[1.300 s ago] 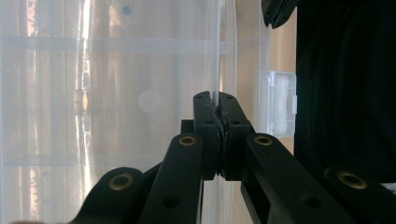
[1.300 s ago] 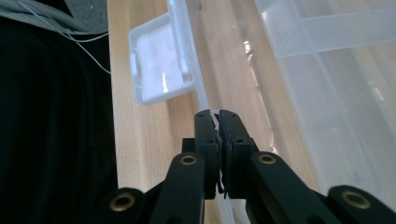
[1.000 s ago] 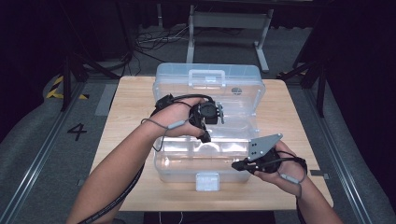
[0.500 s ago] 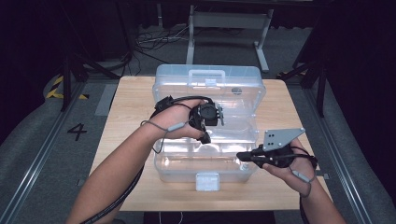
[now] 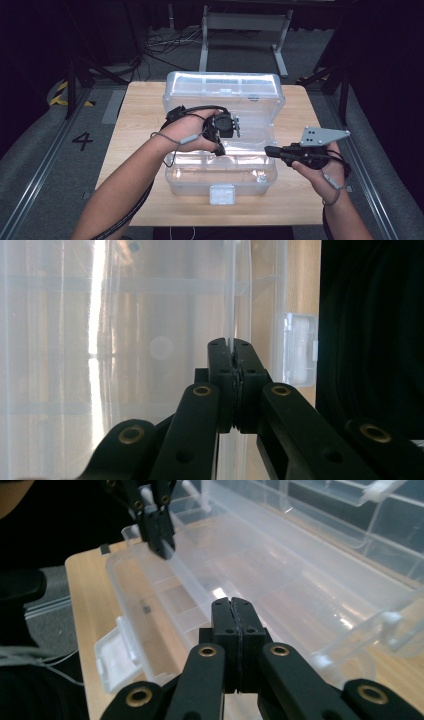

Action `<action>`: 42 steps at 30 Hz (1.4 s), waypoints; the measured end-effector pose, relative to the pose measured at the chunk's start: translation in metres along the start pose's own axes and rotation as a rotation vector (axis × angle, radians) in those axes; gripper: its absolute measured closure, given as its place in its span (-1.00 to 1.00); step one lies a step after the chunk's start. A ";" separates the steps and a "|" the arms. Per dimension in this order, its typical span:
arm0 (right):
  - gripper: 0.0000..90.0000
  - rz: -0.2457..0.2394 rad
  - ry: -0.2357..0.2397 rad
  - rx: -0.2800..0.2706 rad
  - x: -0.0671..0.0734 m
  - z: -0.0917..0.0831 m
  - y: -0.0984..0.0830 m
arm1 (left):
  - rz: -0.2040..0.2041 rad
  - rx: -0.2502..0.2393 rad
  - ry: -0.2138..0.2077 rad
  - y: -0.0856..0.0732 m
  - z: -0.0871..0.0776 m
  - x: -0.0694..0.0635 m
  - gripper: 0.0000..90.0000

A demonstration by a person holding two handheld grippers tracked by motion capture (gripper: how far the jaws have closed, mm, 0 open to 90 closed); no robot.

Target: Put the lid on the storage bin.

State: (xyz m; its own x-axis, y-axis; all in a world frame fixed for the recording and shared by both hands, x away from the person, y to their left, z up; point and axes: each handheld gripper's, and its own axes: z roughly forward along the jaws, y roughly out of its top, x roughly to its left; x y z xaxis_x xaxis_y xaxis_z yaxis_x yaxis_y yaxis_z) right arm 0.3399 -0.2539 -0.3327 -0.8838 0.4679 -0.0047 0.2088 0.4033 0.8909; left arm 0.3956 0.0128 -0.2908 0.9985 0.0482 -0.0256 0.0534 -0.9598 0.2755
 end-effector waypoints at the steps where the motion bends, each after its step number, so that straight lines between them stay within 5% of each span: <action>1: 1.00 0.005 -0.004 -0.007 -0.001 -0.001 0.000 | -0.003 0.000 -0.002 0.000 0.000 -0.001 0.97; 25: 1.00 0.132 -0.091 -0.134 -0.021 -0.008 -0.005 | -0.032 0.020 0.060 -0.002 0.008 -0.021 0.97; 31: 1.00 0.150 -0.101 -0.143 -0.024 -0.008 -0.007 | -0.024 -0.001 0.072 -0.004 0.007 -0.025 0.90; 36: 1.00 0.160 -0.119 -0.140 -0.026 -0.007 -0.009 | 0.008 -0.089 0.089 -0.008 -0.013 -0.039 0.87; 42: 1.00 0.160 -0.120 -0.117 -0.025 -0.005 -0.009 | 0.005 -0.098 0.092 -0.013 -0.019 -0.044 0.90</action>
State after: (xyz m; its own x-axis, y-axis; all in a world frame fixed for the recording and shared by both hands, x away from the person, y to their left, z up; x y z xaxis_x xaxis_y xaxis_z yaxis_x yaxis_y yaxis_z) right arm 0.3575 -0.2735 -0.3386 -0.7857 0.6115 0.0934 0.2864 0.2258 0.9311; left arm 0.3515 0.0289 -0.2747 0.9954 0.0726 0.0631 0.0444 -0.9288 0.3679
